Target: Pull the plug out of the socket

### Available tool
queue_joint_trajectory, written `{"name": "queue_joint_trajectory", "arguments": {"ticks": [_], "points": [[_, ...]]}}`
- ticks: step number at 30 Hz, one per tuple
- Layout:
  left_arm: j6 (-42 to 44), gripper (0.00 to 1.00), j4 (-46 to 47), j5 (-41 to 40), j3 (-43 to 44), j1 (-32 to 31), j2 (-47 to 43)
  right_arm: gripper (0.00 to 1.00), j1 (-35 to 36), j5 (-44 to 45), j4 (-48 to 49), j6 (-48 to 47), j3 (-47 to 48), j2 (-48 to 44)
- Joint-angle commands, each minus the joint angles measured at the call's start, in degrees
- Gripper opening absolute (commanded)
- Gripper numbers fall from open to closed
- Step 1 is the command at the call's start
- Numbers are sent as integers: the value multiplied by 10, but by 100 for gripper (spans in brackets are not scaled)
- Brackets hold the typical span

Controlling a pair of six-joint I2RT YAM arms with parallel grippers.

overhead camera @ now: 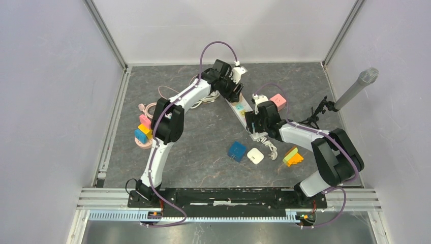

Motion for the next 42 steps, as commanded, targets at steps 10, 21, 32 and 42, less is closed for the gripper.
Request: {"name": "queue_joint_trajectory", "arguments": {"ticks": [10,21,32,42], "points": [[-29,22,5,29,-4,-43,-48,34,-4,58,-64,18,-26,50],[-46,20,21,29,-16,-40,-59,34,-4,60,-58,11,-31,50],[34,18,-25,-42,6,-41,-67,33,-4,46,-37,-9,-42,47],[16,17,-13,-70,23,-57,-60,31,-4,21,-25,-32,-45,57]]}}
